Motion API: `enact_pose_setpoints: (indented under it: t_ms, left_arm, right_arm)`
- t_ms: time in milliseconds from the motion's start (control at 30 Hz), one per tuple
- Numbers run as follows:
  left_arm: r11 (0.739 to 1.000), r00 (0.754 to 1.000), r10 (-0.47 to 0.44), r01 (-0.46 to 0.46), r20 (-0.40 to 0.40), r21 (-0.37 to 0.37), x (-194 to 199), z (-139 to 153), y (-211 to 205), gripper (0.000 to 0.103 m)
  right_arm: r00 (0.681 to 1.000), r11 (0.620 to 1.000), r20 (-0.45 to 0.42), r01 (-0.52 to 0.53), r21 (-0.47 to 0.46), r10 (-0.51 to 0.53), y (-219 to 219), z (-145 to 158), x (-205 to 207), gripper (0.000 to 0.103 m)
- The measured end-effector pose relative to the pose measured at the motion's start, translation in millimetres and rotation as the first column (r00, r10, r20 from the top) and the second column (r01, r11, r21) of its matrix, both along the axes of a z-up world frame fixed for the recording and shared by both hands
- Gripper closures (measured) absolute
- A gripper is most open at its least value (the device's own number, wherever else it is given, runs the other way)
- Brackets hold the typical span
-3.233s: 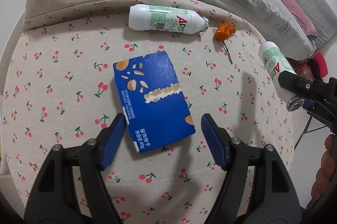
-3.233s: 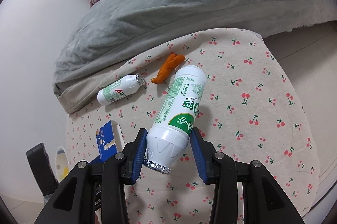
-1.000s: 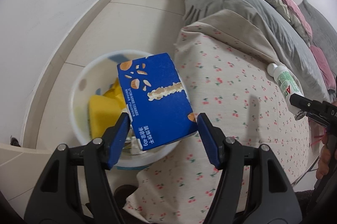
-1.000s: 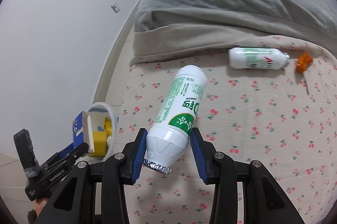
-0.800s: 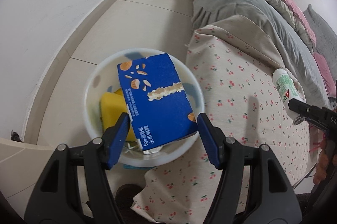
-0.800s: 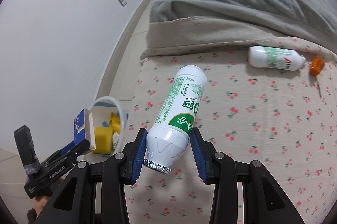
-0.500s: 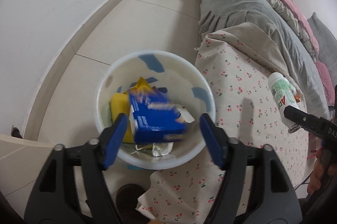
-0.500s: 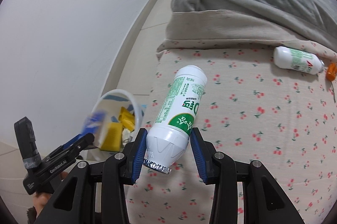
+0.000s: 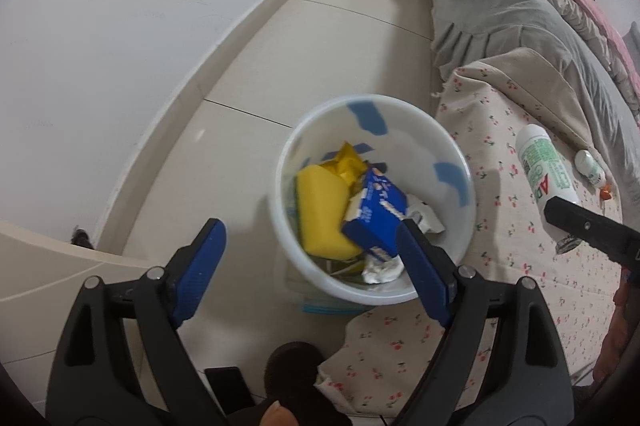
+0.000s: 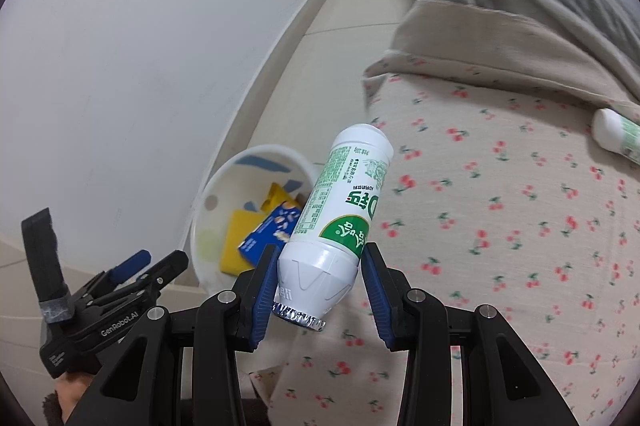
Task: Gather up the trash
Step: 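Open the right tool over the bin to drop the white bottle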
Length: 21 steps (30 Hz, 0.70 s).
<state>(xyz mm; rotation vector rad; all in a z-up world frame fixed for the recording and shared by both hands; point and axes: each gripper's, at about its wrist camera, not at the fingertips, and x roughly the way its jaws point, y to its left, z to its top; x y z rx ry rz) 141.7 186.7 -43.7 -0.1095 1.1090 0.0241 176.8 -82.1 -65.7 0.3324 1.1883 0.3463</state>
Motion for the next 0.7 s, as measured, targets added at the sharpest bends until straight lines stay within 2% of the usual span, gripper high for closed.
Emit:
enact_pose_setpoints:
  t_ms: [400, 533, 600, 700]
  left_arm:
    - [0.999, 0.999, 0.037, -0.037, -0.009, 0.006, -3.6, -1.1, 16.0, 0.016]
    - [0.999, 0.999, 0.047, -0.047, -0.008, 0.0, -4.5, -1.5, 19.9, 0.016]
    - [0.999, 0.999, 0.049, -0.049, -0.008, -0.002, -5.1, -1.2, 21.1, 0.016]
    - [0.999, 0.999, 0.049, -0.049, -0.006, -0.006, -5.7, -0.7, 20.9, 0.016]
  right_arm:
    - [0.998, 0.998, -0.024, -0.062, 0.023, 0.063, 40.9, -23.3, 21.0, 0.06]
    - [0.996, 0.995, -0.008, -0.094, 0.044, 0.094, 51.5, -25.1, 23.6, 0.059]
    - [0.994, 0.994, 0.006, -0.105, 0.043, 0.105, 54.4, -20.8, 20.6, 0.043]
    - [0.994, 0.993, 0.032, -0.107, 0.052, 0.106, 55.2, -15.9, 19.2, 0.038]
